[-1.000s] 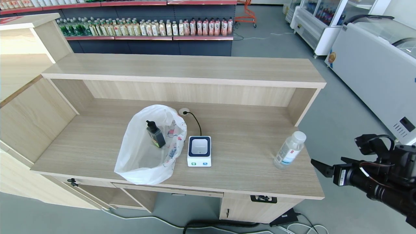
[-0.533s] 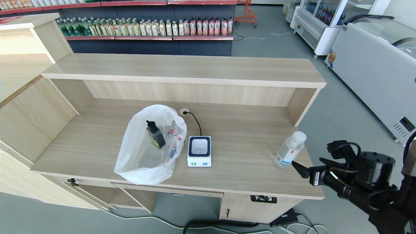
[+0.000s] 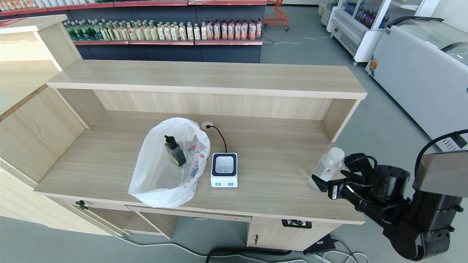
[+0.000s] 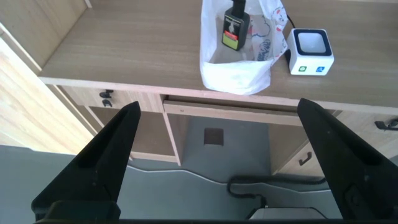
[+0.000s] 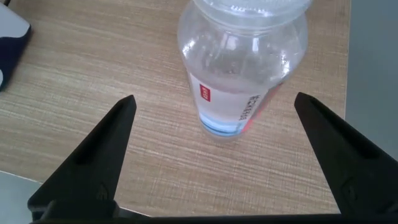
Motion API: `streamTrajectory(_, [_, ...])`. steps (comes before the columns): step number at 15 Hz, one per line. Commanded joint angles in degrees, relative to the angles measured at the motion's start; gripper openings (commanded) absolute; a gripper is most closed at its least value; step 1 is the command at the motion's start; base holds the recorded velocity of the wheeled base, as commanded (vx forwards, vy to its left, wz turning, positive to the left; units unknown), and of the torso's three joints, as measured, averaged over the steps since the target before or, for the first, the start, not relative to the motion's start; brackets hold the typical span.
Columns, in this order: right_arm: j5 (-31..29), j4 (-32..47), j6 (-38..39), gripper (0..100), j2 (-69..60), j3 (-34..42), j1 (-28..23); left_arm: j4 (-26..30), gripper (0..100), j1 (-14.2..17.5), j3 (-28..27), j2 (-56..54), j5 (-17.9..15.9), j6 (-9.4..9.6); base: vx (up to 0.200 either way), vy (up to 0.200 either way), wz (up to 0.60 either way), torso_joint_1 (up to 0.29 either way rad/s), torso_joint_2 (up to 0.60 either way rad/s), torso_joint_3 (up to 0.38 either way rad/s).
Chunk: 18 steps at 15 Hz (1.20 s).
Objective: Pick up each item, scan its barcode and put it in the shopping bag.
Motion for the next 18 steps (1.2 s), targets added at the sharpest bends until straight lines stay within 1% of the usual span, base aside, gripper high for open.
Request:
streamTrajectory(1, [0.0, -0.1, 0.0, 100, 2.1, -2.1, 0.7, 0.0, 100, 0.0, 0.0, 0.0, 0.0, 0.00, 0.000, 0.000, 0.00, 0.000, 0.00, 0.000])
streamTrajectory(4, [-0.1, -0.1, -0.1, 100, 3.9, -4.5, 1.4, 0.0, 100, 0.0, 0.0, 0.0, 0.0, 0.00, 0.000, 0.000, 0.00, 0.000, 0.00, 0.000])
streamTrajectory(7, [-1.7, -0.1, -0.6, 100, 5.9, -8.5, 1.9, 0.0, 100, 0.0, 0.0, 0.0, 0.0, 0.00, 0.000, 0.000, 0.00, 0.000, 0.00, 0.000])
streamTrajectory(12, [-1.5, 0.5, -0.6, 100, 7.2, -12.6, 2.1, 0.0, 100, 0.0, 0.0, 0.0, 0.0, 0.00, 0.000, 0.000, 0.00, 0.000, 0.00, 0.000])
streamTrajectory(18, [-1.1, 0.7, -0.6, 100, 8.6, -13.2, 2.8, 0.0, 100, 0.0, 0.0, 0.0, 0.0, 0.00, 0.000, 0.000, 0.00, 0.000, 0.00, 0.000])
